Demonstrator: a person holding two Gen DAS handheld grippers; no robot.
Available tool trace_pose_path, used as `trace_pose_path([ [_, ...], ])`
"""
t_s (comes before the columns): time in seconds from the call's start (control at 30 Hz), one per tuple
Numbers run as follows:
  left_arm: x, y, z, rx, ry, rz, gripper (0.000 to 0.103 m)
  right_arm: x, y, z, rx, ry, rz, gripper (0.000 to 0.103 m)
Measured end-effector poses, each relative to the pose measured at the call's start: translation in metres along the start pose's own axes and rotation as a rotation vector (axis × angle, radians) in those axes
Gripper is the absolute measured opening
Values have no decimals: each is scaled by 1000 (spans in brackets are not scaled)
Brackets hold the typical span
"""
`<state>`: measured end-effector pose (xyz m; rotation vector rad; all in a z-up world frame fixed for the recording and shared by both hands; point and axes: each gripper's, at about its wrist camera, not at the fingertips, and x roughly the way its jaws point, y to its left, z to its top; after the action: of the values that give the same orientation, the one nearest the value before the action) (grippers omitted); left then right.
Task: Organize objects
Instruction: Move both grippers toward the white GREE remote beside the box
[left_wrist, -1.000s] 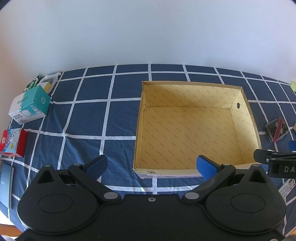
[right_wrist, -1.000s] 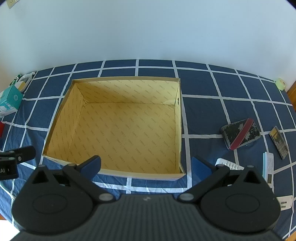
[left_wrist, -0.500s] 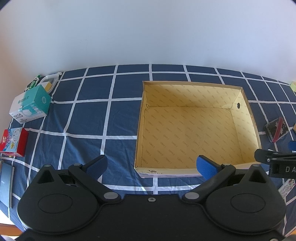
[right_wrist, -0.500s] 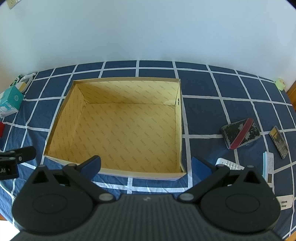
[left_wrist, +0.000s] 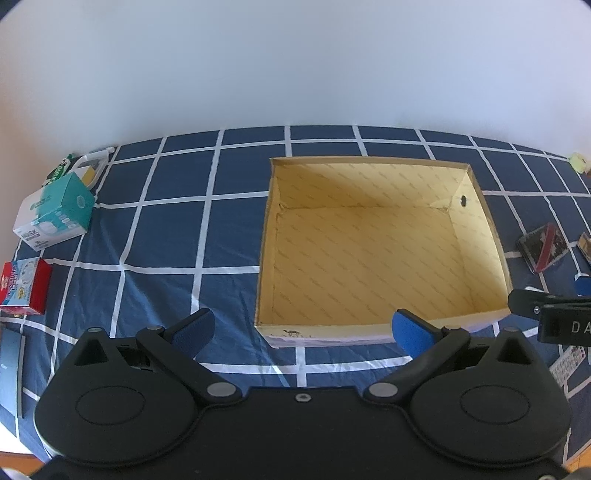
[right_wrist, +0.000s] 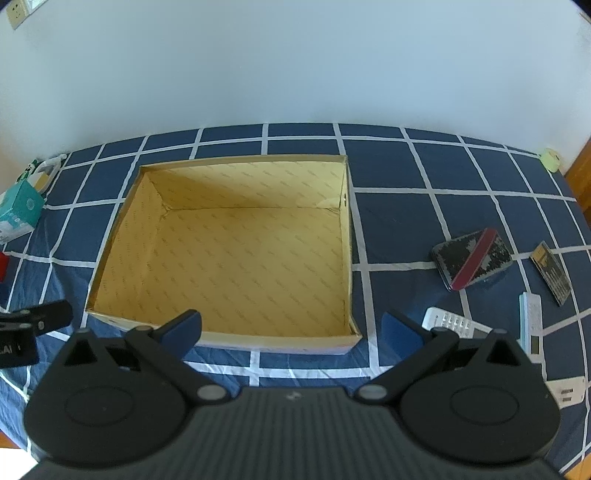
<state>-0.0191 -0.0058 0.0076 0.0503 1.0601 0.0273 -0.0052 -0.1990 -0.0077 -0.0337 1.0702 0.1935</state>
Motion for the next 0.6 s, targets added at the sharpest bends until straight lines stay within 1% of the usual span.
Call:
trace_pose_path([
  [0.3,2,-25,-5,61,16,-34,103,-5,-23,-15,70,10,-28,103],
  [0.6,3,-63,-9,138,34,-72,103,-14,-62,-29,166,5,-54,103],
])
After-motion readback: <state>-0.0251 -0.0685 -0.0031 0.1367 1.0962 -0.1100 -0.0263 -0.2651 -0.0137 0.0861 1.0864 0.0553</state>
